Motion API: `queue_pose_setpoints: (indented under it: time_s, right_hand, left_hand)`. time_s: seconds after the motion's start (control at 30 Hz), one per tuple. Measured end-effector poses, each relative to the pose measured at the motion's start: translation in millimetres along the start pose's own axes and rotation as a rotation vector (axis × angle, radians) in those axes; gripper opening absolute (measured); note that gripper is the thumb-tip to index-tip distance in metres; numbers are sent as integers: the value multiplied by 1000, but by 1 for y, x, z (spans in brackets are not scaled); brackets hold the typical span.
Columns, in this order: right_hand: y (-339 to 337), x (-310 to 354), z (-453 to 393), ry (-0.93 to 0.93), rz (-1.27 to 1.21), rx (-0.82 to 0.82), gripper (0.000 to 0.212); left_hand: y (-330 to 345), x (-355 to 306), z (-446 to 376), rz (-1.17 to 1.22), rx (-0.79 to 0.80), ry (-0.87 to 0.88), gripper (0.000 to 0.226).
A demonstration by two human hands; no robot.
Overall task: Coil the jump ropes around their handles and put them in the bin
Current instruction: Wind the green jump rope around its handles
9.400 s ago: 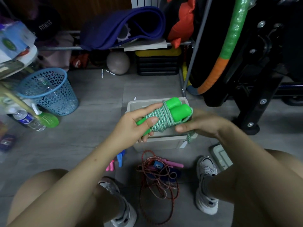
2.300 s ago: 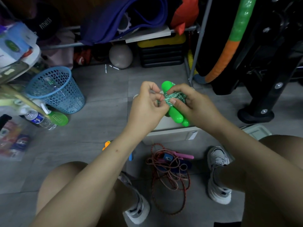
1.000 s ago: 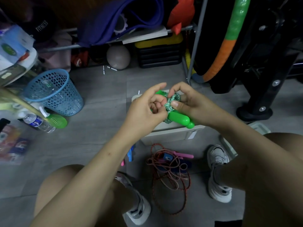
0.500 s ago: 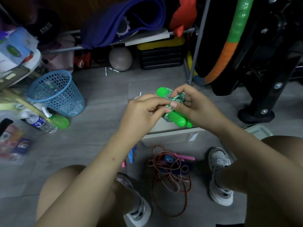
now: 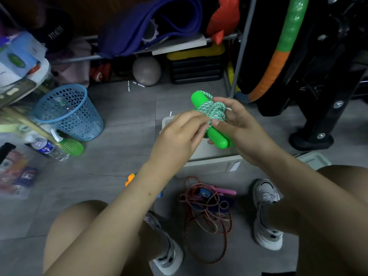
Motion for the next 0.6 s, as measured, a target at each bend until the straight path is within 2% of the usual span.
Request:
queue_pose_setpoints:
  time_s: [0.17,0.47,0.6]
  right_hand:
    - [-3,-2,-1,25,139,-14,45]
    - [-12,-7,3,16,20,-141,46]
    - [-15,-5,-1,-7,46,-145,45]
  left_hand:
    - [0,1,-2,97,31,-14,12]
    - [22,10,1,115,205,-163,15]
    - [17,22,-1,233,183,-275,13]
Point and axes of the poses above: each hand's wrist, its own z-axis away from the middle knuckle, its own y-axis out of the palm, x = y × z, the point moved 10 cm from there along -z, towards the middle knuckle, and after that the axes turned 5 degrees about -z, right-handed, at the moved point
